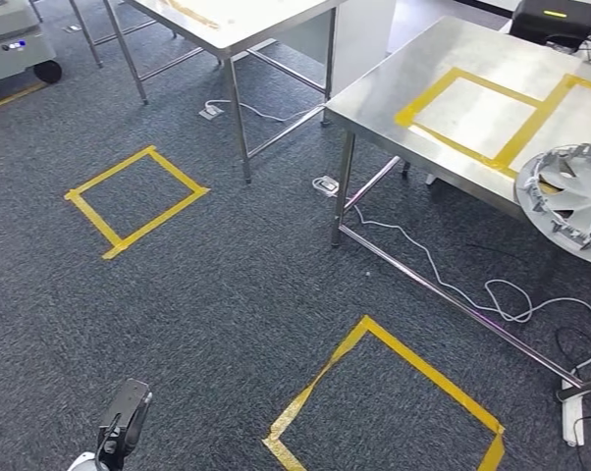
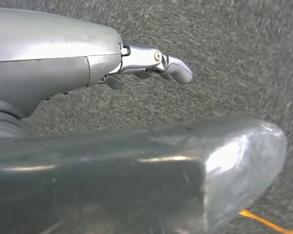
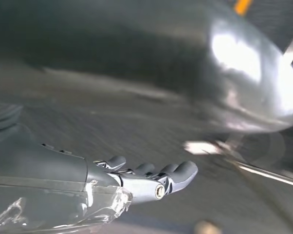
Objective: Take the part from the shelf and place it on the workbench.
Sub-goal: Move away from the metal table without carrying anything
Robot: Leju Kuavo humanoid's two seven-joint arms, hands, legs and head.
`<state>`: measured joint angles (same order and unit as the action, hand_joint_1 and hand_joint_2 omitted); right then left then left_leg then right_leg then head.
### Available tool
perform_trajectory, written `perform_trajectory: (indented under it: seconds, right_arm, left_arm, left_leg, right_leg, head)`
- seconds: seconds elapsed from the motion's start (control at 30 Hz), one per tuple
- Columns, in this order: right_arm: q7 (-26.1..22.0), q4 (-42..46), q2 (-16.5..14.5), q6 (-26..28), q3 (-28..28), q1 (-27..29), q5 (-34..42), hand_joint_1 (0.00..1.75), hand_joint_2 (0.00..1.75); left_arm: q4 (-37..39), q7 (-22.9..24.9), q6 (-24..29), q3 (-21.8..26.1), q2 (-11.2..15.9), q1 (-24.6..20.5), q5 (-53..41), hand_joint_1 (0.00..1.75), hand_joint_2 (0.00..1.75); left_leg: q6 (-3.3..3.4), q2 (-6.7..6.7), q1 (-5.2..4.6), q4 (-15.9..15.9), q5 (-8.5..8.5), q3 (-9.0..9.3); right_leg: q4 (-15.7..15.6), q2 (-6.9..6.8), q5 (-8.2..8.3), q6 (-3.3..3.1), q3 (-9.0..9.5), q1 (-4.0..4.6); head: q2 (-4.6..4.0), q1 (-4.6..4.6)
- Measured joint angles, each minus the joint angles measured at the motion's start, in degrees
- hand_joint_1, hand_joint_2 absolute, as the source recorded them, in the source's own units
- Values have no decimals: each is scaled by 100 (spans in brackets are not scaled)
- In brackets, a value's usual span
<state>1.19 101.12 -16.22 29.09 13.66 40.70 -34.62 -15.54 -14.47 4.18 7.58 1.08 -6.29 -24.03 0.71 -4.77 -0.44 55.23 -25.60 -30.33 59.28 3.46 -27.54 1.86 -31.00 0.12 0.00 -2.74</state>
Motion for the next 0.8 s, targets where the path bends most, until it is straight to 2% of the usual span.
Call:
perform_trajectory:
  seconds: [0.03,0.07,0.13,0.2,0.27,0.3,0.33,0.37,0.4,0.43,0.47,0.5,0.53,0.57,0.63,0.67,0.7,0.77,0.8]
  right_arm:
    - [121,-88,-43,-10,69,-22,186,0,0]
    - [207,-183,-75,-25,133,-49,374,0,0]
    - [339,-406,-127,-95,246,-130,732,0,0]
    - [435,-683,-170,-185,336,-251,1020,0,0]
    - [495,-945,-194,-236,404,-344,1203,0,0]
    - [521,-1059,-198,-250,436,-377,1266,0,0]
    - [559,-1163,-199,-266,464,-416,1332,0,0]
    - [608,-1278,-200,-289,487,-466,1409,0,0]
    - [662,-1404,-200,-312,504,-520,1489,0,0]
    - [710,-1532,-201,-338,511,-576,1557,0,0]
    - [742,-1673,-202,-368,515,-632,1603,0,0]
    - [759,-1815,-202,-395,516,-684,1627,0,0]
    - [778,-1961,-203,-420,517,-741,1638,0,0]
    - [797,-2117,-203,-440,519,-804,1649,0,0]
    - [820,-2401,-203,-454,521,-945,1677,0,0]
    - [810,-2534,-203,-454,522,-1014,1689,0,0]
    - [784,-2653,-203,-457,521,-1074,1687,0,0]
    - [701,-2884,-203,-504,530,-1164,1640,0,0]
    - [655,-2981,-203,-550,544,-1197,1605,0,0]
  left_arm:
    - [0,-37,-9,24,-5,-1,11,0,0]
    - [0,-66,-22,47,-9,5,15,0,0]
    - [4,-121,-69,81,-2,39,6,0,0]
    - [10,-164,-113,97,-1,70,-28,0,0]
    - [14,-181,-129,104,-7,69,-53,0,0]
    - [15,-184,-136,107,-10,70,-58,0,0]
    - [17,-184,-145,109,-14,81,-65,0,0]
    - [21,-186,-154,110,-17,98,-77,0,0]
    - [24,-190,-159,111,-20,114,-92,0,0]
    - [26,-195,-161,111,-21,126,-109,0,0]
    - [28,-203,-156,111,-26,131,-128,0,0]
    - [28,-210,-144,111,-32,124,-143,0,0]
    - [29,-214,-123,111,-41,118,-159,0,0]
    - [30,-217,-88,110,-51,120,-173,0,0]
    - [35,-215,-6,110,-66,158,-193,0,0]
    - [37,-215,37,110,-78,181,-205,0,0]
    - [39,-218,67,111,-92,189,-219,0,0]
    - [39,-231,96,111,-125,177,-267,0,0]
    - [40,-239,96,111,-138,171,-294,0,0]
  left_leg:
    - [-26,-52,9,8,15,-26]
    - [-60,-101,24,13,36,-59]
    - [-134,-172,47,17,72,-118]
    - [-199,2,37,213,-72,-242]
    - [-263,284,37,841,-446,-555]
    - [-294,353,47,1222,-618,-740]
    - [-319,389,61,1499,-705,-868]
    - [-337,409,76,1592,-686,-902]
    - [-350,434,89,1463,-563,-820]
    - [-357,493,97,1147,-378,-636]
    - [-360,634,96,751,-198,-401]
    - [-342,759,87,386,-77,-203]
    - [-304,853,77,144,-11,-79]
    - [-258,898,65,26,3,-32]
    - [-154,780,56,9,11,-71]
    - [-115,723,60,3,23,-79]
    - [-78,660,68,-4,39,-86]
    - [-23,526,77,-9,67,-103]
    - [-7,451,72,-8,77,-114]
  right_leg:
    - [-192,84,17,-24,114,5]
    - [-260,116,-1,-45,146,13]
    - [-305,5,50,-91,155,15]
    - [-379,-134,112,-148,159,-10]
    - [-412,-295,135,-174,150,-16]
    - [-411,-382,136,-175,137,-16]
    - [-410,-467,136,-174,127,-16]
    - [-409,-548,135,-172,121,-16]
    - [-408,-624,133,-167,121,-17]
    - [-406,-695,128,-157,127,-19]
    - [-402,-759,119,-137,135,-13]
    - [-376,-821,101,-108,135,3]
    - [-354,-881,87,-75,132,20]
    - [-333,-940,76,-42,128,38]
    - [-319,-1046,61,13,125,38]
    - [-280,-984,14,44,108,24]
    - [-144,-855,-92,70,50,8]
    - [501,-511,-458,104,-235,-15]
    - [923,-420,-640,105,-426,-18]
  head:
    - [0,3]
    - [0,2]
    - [1,2]
    - [1,-30]
    - [0,-68]
    - [0,-78]
    - [0,-80]
    - [0,-81]
    - [0,-83]
    - [0,-84]
    - [0,-89]
    - [0,-107]
    - [0,-110]
    - [1,-113]
    - [1,-98]
    - [1,-91]
    - [0,-80]
    - [0,-48]
    - [0,-37]
